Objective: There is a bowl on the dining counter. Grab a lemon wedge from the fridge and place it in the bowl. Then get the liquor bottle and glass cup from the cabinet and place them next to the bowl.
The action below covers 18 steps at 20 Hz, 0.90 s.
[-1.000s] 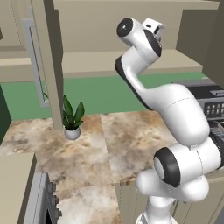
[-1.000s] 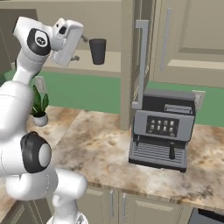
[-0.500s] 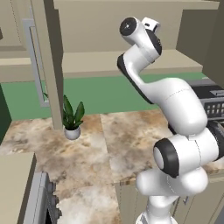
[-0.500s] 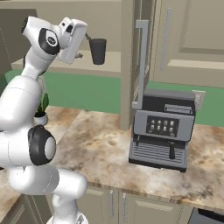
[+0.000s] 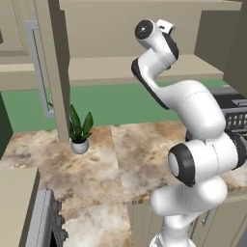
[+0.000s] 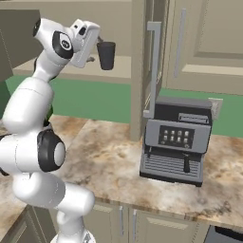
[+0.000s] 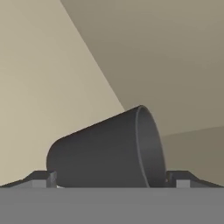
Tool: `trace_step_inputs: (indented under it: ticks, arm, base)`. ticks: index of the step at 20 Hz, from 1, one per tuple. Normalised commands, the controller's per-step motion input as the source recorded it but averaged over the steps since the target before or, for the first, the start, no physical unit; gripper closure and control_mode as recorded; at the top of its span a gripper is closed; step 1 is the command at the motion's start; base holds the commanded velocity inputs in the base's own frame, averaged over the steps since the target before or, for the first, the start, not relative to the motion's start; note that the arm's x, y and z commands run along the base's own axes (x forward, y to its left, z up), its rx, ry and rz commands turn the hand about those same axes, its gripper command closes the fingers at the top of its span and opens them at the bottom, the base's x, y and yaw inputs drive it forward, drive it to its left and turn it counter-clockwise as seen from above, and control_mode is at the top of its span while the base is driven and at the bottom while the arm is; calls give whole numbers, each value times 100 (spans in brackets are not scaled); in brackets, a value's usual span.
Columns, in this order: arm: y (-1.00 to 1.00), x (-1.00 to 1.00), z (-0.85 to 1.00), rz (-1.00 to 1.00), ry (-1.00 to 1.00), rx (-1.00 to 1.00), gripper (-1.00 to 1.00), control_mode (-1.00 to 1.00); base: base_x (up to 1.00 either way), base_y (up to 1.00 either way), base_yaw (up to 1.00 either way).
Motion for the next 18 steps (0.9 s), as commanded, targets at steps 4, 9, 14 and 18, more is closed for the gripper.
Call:
trace_step_inputs:
  ticks: [4, 9, 14, 18]
  arm:
    - [-15, 10, -12, 0, 0, 0, -100, -100]
    - [-9, 13, -15, 0, 0, 0, -100, -100]
    - [-2, 18, -18, 0, 0, 0, -100, -100]
    - [-1, 20, -24, 2, 0, 0, -100, -100]
  base:
    - [0, 0, 0]
    - [0, 0, 0]
    - [0, 0, 0]
    - [0, 0, 0]
